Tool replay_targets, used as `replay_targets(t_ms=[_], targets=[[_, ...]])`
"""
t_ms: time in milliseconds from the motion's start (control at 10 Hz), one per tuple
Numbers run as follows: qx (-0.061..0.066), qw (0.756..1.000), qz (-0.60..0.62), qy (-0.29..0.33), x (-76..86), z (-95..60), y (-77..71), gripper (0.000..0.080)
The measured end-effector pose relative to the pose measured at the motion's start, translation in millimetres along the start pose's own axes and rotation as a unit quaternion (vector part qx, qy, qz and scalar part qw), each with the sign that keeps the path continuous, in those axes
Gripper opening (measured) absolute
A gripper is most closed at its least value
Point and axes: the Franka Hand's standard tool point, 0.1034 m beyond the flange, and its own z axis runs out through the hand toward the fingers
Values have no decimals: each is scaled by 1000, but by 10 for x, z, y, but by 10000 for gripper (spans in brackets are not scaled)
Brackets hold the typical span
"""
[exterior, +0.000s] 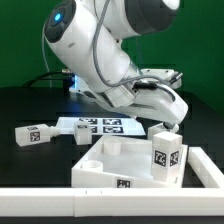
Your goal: Assemble square table
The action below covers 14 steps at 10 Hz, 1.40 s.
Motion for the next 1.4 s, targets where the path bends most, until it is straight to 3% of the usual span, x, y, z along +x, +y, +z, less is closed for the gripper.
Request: replay_targets(t_ms=[300,500,800,1000,1100,1400], targets=[[-1,1000,-3,1,10,2,-3,649],[-16,1000,-23,-2,-2,77,-32,649],[-14,1000,-18,-7,0,62,-11,649],[-11,999,0,-53,-66,41,58,649],[-8,998,5,-65,-23,23,76,649],[-7,998,5,-59,0,29,74,649]])
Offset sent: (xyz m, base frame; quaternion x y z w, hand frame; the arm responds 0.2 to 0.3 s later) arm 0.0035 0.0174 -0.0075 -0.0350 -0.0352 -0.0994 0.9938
